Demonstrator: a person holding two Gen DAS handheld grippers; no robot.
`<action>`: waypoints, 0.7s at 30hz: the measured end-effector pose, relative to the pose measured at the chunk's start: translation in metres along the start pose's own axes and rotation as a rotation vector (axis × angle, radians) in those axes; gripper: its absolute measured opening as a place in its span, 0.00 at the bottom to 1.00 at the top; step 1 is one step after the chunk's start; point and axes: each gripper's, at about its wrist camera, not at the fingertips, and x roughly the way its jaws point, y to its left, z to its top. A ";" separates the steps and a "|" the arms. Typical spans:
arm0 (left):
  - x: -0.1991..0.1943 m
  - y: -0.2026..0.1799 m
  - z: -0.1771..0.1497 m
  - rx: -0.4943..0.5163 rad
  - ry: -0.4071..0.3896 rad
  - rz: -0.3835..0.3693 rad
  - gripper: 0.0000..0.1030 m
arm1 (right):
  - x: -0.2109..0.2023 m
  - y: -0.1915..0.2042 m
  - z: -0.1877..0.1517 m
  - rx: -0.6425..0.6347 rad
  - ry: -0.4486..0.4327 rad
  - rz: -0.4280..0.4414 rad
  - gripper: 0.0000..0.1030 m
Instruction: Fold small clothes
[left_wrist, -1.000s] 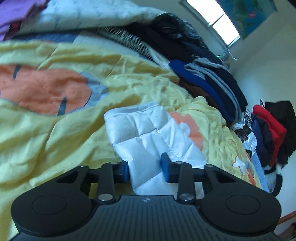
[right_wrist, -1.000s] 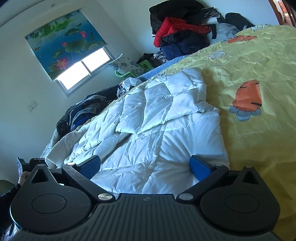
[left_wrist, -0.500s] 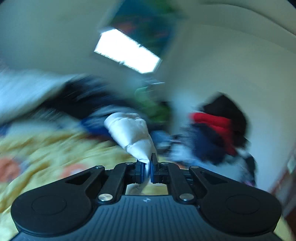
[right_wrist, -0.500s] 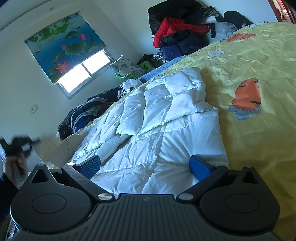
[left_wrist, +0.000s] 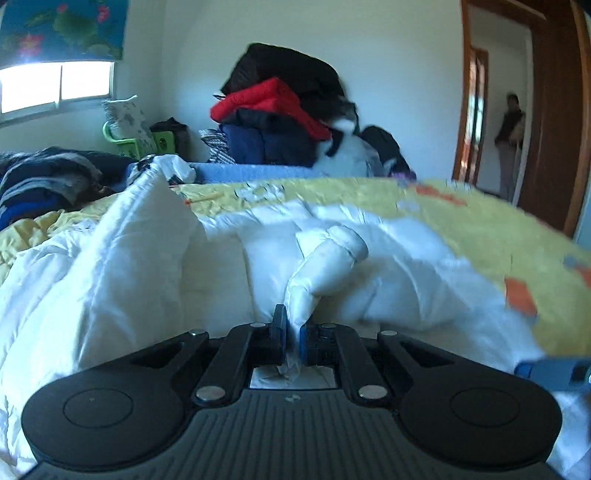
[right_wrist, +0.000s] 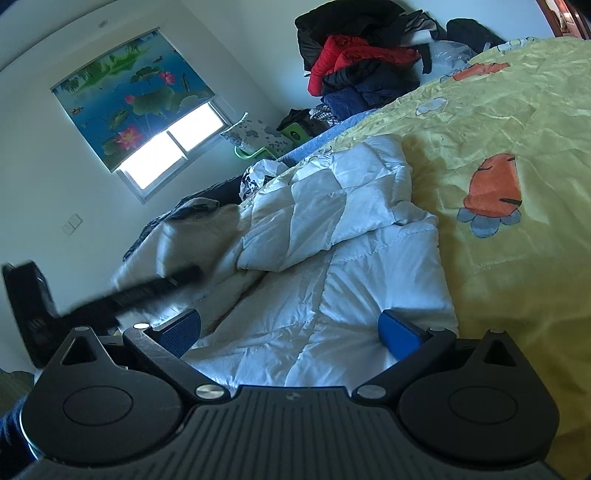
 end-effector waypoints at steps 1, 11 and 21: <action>0.002 0.001 0.000 0.013 0.000 0.000 0.07 | 0.000 0.000 0.000 0.000 0.000 0.001 1.00; -0.075 0.020 -0.023 0.015 -0.138 -0.095 0.90 | 0.001 0.007 0.021 0.082 0.051 -0.021 0.99; -0.087 0.087 -0.059 -0.392 -0.199 0.022 0.98 | 0.096 0.037 0.064 0.309 0.288 0.129 0.73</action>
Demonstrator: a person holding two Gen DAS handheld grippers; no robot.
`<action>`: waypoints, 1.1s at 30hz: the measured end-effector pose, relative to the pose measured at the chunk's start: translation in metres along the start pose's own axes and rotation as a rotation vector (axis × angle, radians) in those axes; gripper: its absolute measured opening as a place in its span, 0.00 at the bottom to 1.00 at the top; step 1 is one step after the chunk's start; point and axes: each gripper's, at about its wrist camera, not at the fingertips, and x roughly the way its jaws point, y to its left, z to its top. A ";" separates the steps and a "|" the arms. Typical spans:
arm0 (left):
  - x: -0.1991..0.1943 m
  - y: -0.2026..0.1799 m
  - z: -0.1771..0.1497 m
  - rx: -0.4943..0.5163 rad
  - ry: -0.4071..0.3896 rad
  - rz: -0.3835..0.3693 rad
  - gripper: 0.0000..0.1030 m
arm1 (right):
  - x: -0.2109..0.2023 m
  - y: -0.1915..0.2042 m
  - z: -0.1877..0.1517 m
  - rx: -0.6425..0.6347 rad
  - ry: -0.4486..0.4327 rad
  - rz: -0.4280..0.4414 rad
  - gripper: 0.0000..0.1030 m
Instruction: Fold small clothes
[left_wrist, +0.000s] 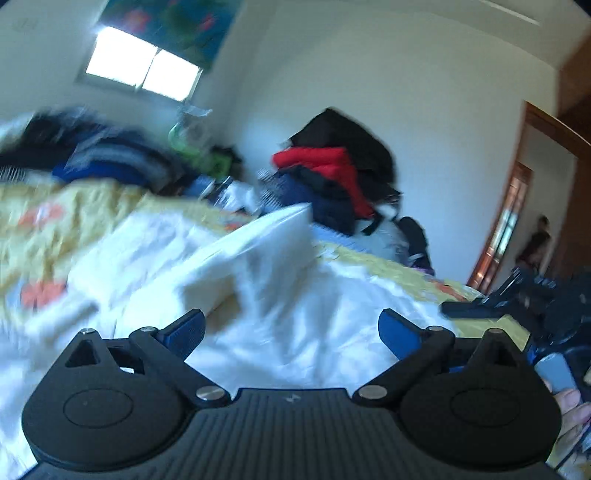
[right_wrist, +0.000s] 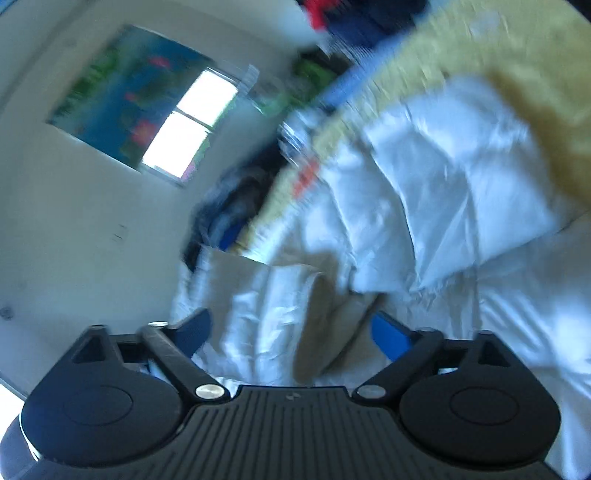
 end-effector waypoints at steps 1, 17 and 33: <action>0.002 0.004 -0.002 -0.014 0.018 -0.012 0.98 | 0.008 -0.002 0.000 0.023 0.021 -0.004 0.71; 0.009 0.008 -0.019 -0.001 0.078 0.004 0.98 | 0.042 0.020 -0.023 -0.025 0.133 -0.047 0.19; 0.015 0.011 -0.018 -0.020 0.115 0.019 0.98 | -0.033 0.071 0.090 -0.395 -0.092 -0.194 0.15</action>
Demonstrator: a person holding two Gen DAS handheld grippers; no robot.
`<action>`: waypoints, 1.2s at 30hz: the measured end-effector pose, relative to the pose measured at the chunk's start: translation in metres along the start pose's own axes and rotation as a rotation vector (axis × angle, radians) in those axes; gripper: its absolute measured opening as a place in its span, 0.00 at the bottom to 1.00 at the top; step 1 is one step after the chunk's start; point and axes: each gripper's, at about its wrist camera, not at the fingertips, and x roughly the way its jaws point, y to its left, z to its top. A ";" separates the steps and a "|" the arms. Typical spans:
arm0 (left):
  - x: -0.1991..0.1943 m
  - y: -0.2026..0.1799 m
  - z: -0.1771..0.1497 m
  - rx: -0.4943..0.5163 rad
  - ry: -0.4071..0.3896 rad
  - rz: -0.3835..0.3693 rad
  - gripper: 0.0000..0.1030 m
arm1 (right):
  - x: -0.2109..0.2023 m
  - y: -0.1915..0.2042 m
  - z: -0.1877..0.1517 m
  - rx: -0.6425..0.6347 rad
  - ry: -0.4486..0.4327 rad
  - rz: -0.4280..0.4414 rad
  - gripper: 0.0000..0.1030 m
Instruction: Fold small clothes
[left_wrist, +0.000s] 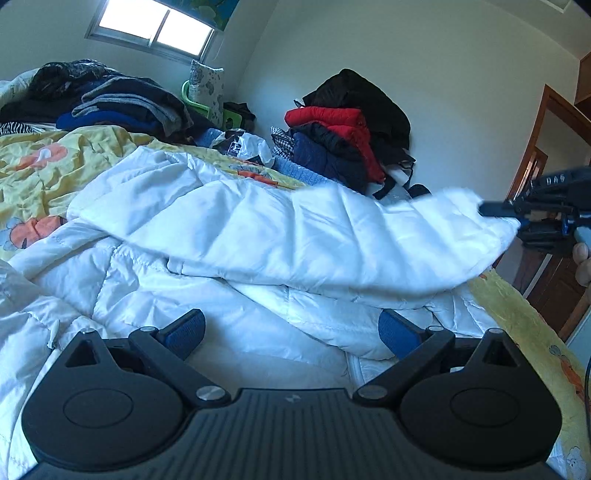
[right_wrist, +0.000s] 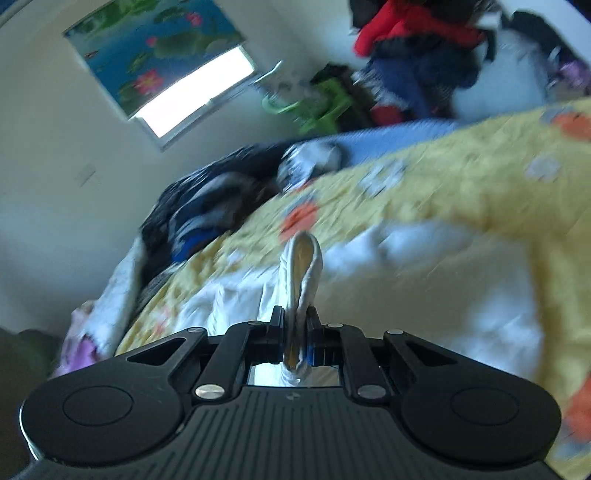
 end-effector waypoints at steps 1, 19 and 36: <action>0.000 0.000 0.000 -0.001 0.001 0.000 0.98 | -0.002 -0.012 0.003 0.012 -0.003 -0.024 0.15; -0.028 -0.010 0.017 0.040 -0.152 -0.018 0.98 | 0.001 -0.073 -0.039 0.161 -0.092 -0.009 0.43; 0.137 0.011 0.085 0.334 0.221 0.210 1.00 | 0.090 -0.048 -0.047 -0.045 0.163 -0.146 0.56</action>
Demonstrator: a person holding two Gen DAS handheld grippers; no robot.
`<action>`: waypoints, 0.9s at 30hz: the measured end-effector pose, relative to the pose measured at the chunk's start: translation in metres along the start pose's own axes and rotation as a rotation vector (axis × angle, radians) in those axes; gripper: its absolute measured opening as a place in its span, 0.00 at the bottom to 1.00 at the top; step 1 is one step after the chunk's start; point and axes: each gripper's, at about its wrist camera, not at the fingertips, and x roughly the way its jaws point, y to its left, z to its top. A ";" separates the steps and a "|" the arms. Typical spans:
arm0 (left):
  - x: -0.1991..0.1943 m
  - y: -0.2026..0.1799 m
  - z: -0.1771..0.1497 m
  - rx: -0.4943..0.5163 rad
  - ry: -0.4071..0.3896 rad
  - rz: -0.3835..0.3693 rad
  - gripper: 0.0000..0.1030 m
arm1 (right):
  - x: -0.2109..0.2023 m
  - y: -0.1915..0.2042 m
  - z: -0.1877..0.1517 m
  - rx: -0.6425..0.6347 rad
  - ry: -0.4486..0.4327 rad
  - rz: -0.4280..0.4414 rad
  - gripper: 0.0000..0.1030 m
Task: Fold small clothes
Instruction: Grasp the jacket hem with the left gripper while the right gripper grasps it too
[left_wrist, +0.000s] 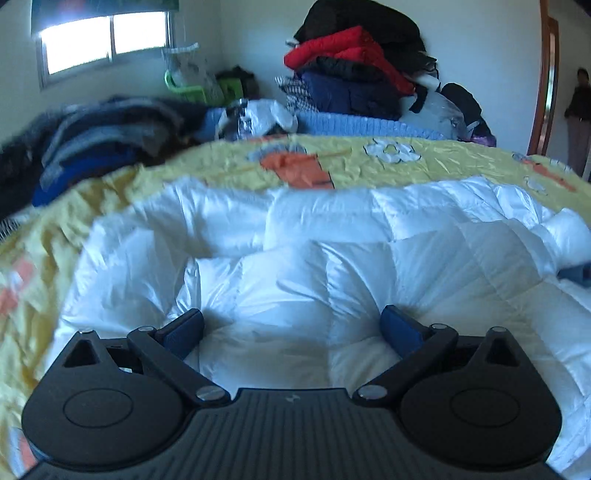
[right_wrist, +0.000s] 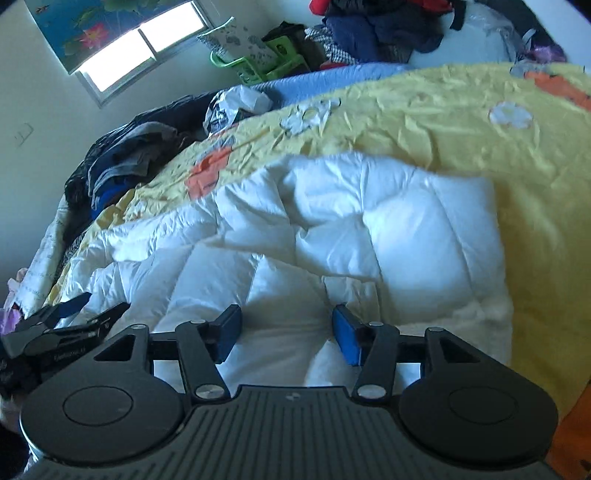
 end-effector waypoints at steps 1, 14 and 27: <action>0.003 0.001 -0.002 -0.005 0.007 -0.003 1.00 | 0.002 -0.001 -0.002 -0.003 -0.002 0.001 0.56; -0.097 0.008 -0.027 0.020 -0.211 0.133 1.00 | -0.073 0.020 -0.035 0.005 -0.138 0.076 0.67; -0.242 0.149 -0.187 -0.525 0.000 -0.038 1.00 | -0.230 -0.065 -0.222 0.380 -0.098 0.123 0.81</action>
